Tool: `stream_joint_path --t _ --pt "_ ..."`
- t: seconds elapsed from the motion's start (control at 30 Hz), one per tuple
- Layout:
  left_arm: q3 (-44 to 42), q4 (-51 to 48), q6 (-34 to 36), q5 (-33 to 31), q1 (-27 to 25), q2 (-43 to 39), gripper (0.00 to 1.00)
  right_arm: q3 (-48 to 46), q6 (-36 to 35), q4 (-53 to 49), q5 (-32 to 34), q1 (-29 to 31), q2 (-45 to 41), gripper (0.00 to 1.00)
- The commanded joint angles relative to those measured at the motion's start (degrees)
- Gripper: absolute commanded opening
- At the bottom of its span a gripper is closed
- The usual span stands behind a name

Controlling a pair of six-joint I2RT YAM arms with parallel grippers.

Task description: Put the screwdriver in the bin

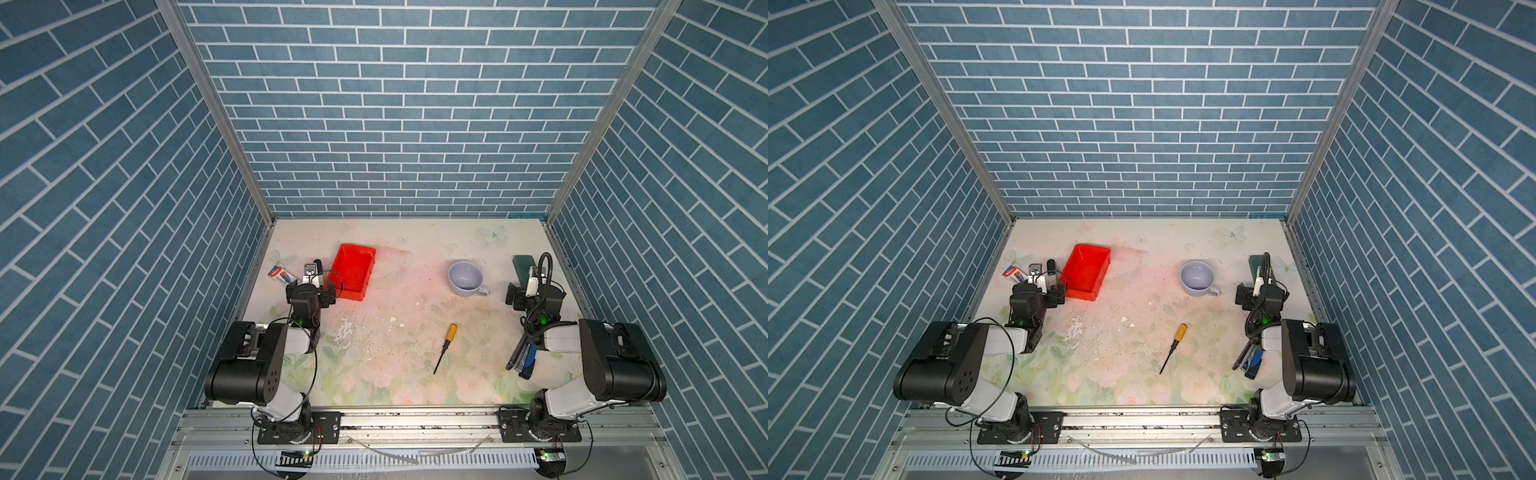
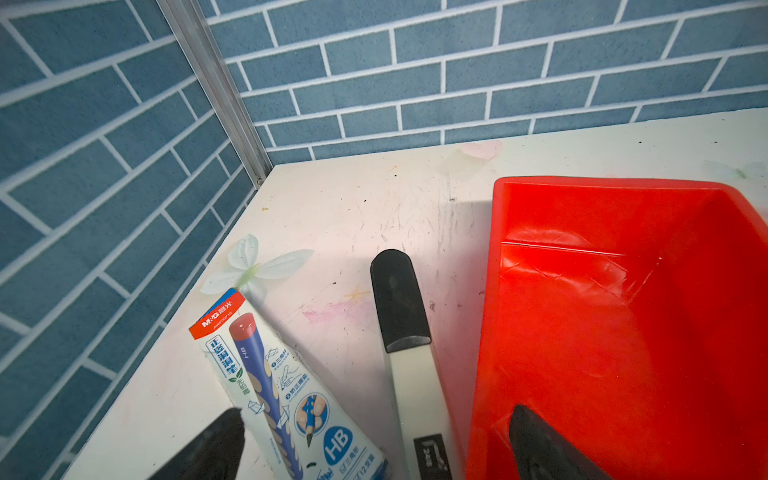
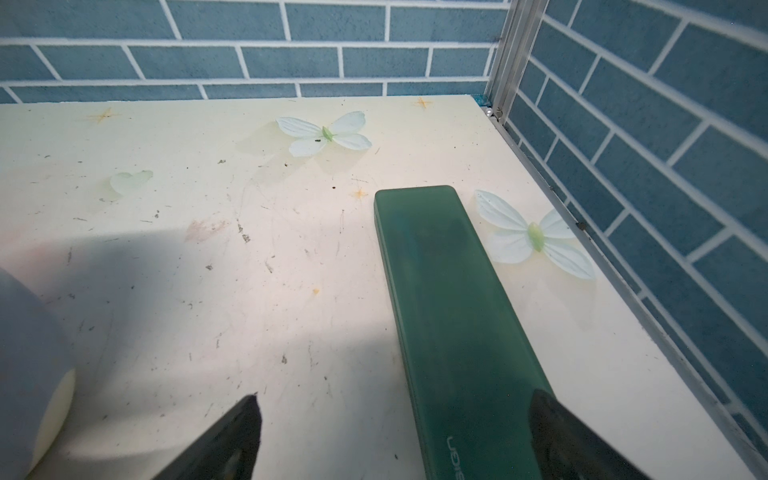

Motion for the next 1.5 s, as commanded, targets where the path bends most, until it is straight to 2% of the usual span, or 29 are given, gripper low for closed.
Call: stream_joint_path --t 0.0,0.2,0.4,0.57,0.73,0.83,1.03,1.1,1.3,1.47 --pt "0.35 -0.22 -0.49 -0.41 0.36 0.00 1.00 2.16 1.41 -0.26 -0.83 0.05 0.66 0.99" --pt "-0.80 0.13 -0.32 -0.71 0.02 -2.72 1.00 1.25 1.30 -0.70 -2.08 -0.51 -2.28 0.99" --pt "0.40 -13.39 0.78 -2.34 -2.62 -15.25 1.00 3.22 1.35 -12.25 -2.06 -0.52 -12.19 0.99" --pt "2.97 -22.10 4.16 -5.39 -8.97 -22.66 1.00 9.00 7.55 -28.38 -1.56 0.60 -19.36 0.99" --pt "9.70 -37.35 7.04 -6.35 -20.71 -28.29 1.00 14.67 10.87 -45.46 3.29 8.83 -24.68 0.99" --pt "13.44 -44.89 7.80 -5.81 -27.18 -28.74 1.00 17.18 16.45 -53.89 6.26 14.40 -26.09 0.99" --pt "15.70 -50.56 10.16 -3.42 -37.17 -29.17 1.00 19.85 29.62 -67.35 13.01 26.59 -25.74 0.99" --pt "15.62 -51.43 10.74 -0.77 -39.49 -29.53 1.00 21.33 34.06 -71.96 14.71 30.63 -25.16 0.99" --pt "11.44 -49.79 11.75 8.57 -46.15 -30.14 1.00 23.45 46.22 -76.64 10.34 37.50 -20.07 0.97" --pt "5.98 -43.03 9.28 6.10 -50.05 -31.33 1.00 25.94 50.00 -73.56 3.87 40.24 -10.95 0.96"
